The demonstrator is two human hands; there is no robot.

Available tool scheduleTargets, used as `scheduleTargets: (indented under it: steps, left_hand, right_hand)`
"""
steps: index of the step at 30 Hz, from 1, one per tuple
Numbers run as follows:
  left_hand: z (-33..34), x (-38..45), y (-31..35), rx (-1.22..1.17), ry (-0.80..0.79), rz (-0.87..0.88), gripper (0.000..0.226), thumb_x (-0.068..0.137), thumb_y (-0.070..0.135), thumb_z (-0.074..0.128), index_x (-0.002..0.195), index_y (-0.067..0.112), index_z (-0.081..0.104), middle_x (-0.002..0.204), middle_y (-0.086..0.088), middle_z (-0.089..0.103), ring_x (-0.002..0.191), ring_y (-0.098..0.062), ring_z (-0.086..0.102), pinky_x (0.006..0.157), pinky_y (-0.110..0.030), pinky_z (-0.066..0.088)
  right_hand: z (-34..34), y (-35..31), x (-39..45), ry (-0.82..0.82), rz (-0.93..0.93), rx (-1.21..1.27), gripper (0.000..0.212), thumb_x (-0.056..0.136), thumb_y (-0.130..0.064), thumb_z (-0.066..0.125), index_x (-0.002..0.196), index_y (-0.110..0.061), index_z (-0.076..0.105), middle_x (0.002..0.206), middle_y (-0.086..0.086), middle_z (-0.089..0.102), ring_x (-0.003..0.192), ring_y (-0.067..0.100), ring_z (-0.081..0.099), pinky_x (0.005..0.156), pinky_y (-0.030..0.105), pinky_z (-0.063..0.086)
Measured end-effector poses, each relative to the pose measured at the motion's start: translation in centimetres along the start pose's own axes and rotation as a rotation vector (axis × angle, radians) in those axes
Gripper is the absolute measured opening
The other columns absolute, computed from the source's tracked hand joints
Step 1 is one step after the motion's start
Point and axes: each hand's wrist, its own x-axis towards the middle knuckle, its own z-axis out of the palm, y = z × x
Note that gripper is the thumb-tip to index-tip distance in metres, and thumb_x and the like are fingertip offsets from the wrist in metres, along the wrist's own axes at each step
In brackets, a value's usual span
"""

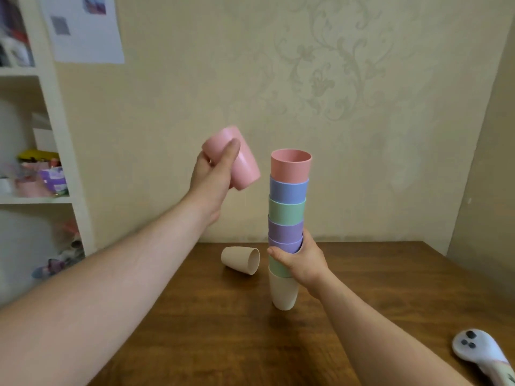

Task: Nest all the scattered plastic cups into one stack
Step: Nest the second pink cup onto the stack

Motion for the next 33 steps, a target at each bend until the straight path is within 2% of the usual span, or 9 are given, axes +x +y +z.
scheduleTargets:
  steps: [4, 16, 19, 22, 25, 27, 29, 31, 33]
  left_hand:
    - [2.9, -0.3, 4.8, 0.063, -0.106, 0.139, 0.03, 0.097, 0.048, 0.075, 0.117, 0.029, 0.063, 0.116, 0.011, 0.074, 0.106, -0.006, 0.071, 0.095, -0.031, 0.059]
    - [5.9, -1.2, 2.2, 0.223, -0.175, 0.076, 0.073, 0.086, 0.034, 0.088, 0.148, 0.031, 0.05, 0.127, 0.013, 0.068, 0.109, -0.006, 0.07, 0.088, -0.024, 0.057]
    - [5.4, -0.9, 1.8, 0.282, -0.254, 0.05, 0.059, 0.088, 0.031, 0.087, 0.137, 0.035, 0.055, 0.125, 0.013, 0.07, 0.109, -0.007, 0.07, 0.085, -0.023, 0.056]
    - [3.7, -0.5, 1.5, 0.288, -0.362, 0.027, 0.05, 0.092, 0.049, 0.079, 0.136, 0.036, 0.057, 0.13, 0.01, 0.07, 0.111, -0.003, 0.067, 0.093, -0.023, 0.05]
    - [0.9, -0.4, -0.1, 0.355, -0.332, -0.042, 0.087, 0.095, 0.077, 0.051, 0.167, 0.031, 0.032, 0.163, 0.006, 0.05, 0.146, -0.013, 0.048, 0.12, -0.036, 0.035]
    - [-2.1, 0.1, -3.3, 0.443, -0.218, -0.065, 0.06, 0.109, 0.045, 0.051, 0.166, 0.03, 0.037, 0.162, -0.001, 0.051, 0.144, -0.02, 0.051, 0.117, -0.036, 0.038]
    - [-5.8, -0.3, -7.1, 0.726, -0.199, -0.11, 0.068, 0.1, 0.005, 0.059, 0.16, 0.034, 0.046, 0.16, -0.002, 0.053, 0.129, -0.023, 0.059, 0.101, -0.035, 0.051]
    - [-9.2, -1.2, -11.1, 1.076, -0.392, -0.224, 0.091, 0.089, -0.009, 0.055, 0.161, 0.043, 0.041, 0.17, 0.0, 0.04, 0.142, -0.029, 0.053, 0.11, -0.043, 0.053]
    - [-11.7, -2.6, -14.4, 1.389, -0.661, -0.284, 0.101, 0.089, -0.008, 0.055, 0.167, 0.047, 0.024, 0.179, 0.006, 0.02, 0.164, -0.033, 0.022, 0.13, -0.048, 0.03]
  right_hand:
    - [0.4, -0.5, -1.0, -0.004, -0.003, -0.01, 0.069, 0.074, -0.041, 0.096, 0.133, -0.044, 0.06, 0.12, -0.017, 0.074, 0.108, 0.008, 0.072, 0.09, 0.033, 0.059]
    - [0.8, -1.4, -2.7, -0.026, -0.001, 0.008, 0.073, 0.077, -0.039, 0.095, 0.139, -0.043, 0.058, 0.121, -0.015, 0.074, 0.108, 0.006, 0.07, 0.081, 0.025, 0.057]
    - [0.8, -1.4, -2.7, -0.027, 0.001, 0.012, 0.073, 0.076, -0.039, 0.096, 0.139, -0.042, 0.059, 0.121, -0.016, 0.074, 0.108, 0.007, 0.071, 0.081, 0.026, 0.057]
    - [0.9, -1.3, -2.5, -0.023, 0.0, 0.011, 0.072, 0.076, -0.039, 0.096, 0.138, -0.043, 0.059, 0.122, -0.016, 0.074, 0.109, 0.009, 0.071, 0.083, 0.028, 0.057]
    - [0.9, -1.1, -2.4, -0.024, -0.002, 0.005, 0.071, 0.076, -0.039, 0.096, 0.137, -0.042, 0.059, 0.122, -0.015, 0.073, 0.109, 0.01, 0.071, 0.085, 0.029, 0.058]
    - [0.8, -1.2, -2.4, -0.028, -0.001, 0.009, 0.07, 0.077, -0.038, 0.096, 0.136, -0.042, 0.059, 0.12, -0.017, 0.073, 0.108, 0.007, 0.07, 0.086, 0.029, 0.057]
    - [0.8, -1.1, -2.4, -0.03, -0.003, 0.01, 0.069, 0.077, -0.037, 0.096, 0.136, -0.042, 0.06, 0.119, -0.018, 0.073, 0.106, 0.006, 0.07, 0.087, 0.03, 0.058]
    - [0.8, -0.9, -2.3, -0.029, -0.006, 0.007, 0.069, 0.077, -0.037, 0.096, 0.136, -0.042, 0.059, 0.12, -0.017, 0.074, 0.107, 0.006, 0.07, 0.087, 0.029, 0.057]
    - [0.7, -0.8, -2.1, -0.028, -0.01, 0.005, 0.07, 0.077, -0.037, 0.096, 0.136, -0.042, 0.06, 0.121, -0.016, 0.074, 0.109, 0.008, 0.071, 0.087, 0.029, 0.058]
